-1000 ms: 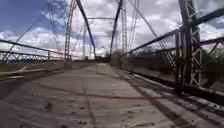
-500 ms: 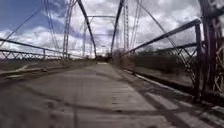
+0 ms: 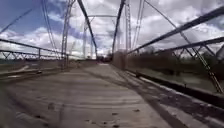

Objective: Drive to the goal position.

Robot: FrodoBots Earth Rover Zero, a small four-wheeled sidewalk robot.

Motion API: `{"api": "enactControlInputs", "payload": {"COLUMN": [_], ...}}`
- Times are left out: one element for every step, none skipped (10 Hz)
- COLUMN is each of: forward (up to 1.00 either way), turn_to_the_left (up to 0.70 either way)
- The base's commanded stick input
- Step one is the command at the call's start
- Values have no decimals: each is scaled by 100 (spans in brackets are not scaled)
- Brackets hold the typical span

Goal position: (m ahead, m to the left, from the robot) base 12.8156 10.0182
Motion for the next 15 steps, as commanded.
{"api": "enactControlInputs", "payload": {"forward": [100,100,100,100,100,100,100,100,100,100,100,100,100,100,100], "turn_to_the_left": [-6,-6,-6,-6,-6,-6,-6,-6,-6,-6,-6,-6,-6,-6,-6]}}
